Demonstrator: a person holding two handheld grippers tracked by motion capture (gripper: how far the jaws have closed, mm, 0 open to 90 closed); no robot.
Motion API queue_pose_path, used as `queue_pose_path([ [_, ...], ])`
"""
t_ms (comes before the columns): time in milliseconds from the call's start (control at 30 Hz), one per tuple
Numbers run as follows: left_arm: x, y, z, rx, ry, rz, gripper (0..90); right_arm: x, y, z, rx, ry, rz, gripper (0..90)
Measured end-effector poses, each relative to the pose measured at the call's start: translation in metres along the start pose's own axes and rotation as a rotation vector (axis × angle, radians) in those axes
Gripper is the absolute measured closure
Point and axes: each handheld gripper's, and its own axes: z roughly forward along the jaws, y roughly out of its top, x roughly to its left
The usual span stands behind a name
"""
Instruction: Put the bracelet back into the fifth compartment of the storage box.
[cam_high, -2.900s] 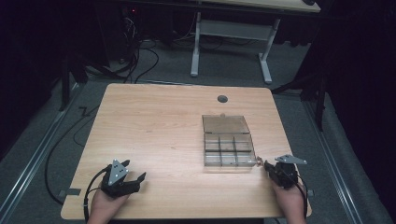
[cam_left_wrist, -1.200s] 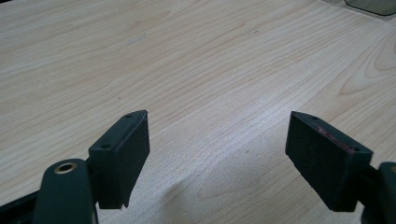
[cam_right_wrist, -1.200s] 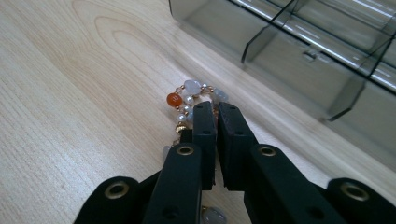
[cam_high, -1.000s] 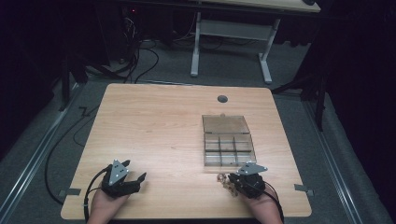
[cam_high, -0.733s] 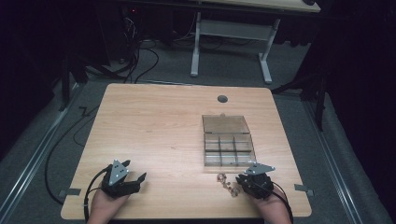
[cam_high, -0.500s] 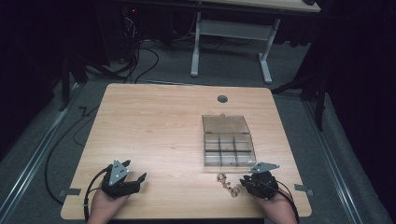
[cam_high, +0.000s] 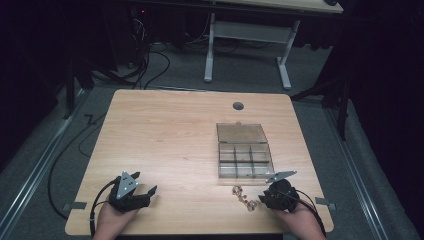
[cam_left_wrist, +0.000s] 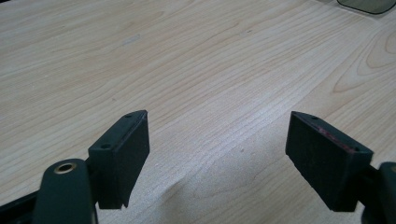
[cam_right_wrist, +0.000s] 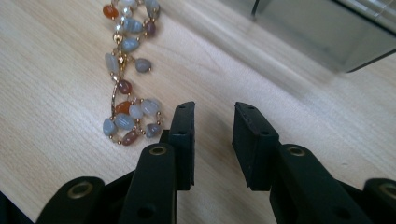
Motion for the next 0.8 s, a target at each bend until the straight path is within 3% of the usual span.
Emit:
queue_pose_path([
  [67, 0.000, 0.000, 0.000, -0.002, 0.002, -0.001, 21.9, 0.001, 0.002, 0.001, 0.041, -0.003, -0.003, 68.2],
  [400, 0.000, 0.000, 0.000, -0.003, 0.000, 0.001, 21.9, 0.004, 0.015, 0.004, 0.122, 0.009, -0.033, 65.9],
  [800, 0.000, 0.000, -0.001, -0.007, 0.000, 0.000, 21.5, 0.012, 0.027, 0.009, 0.238, 0.002, -0.117, 62.3],
])
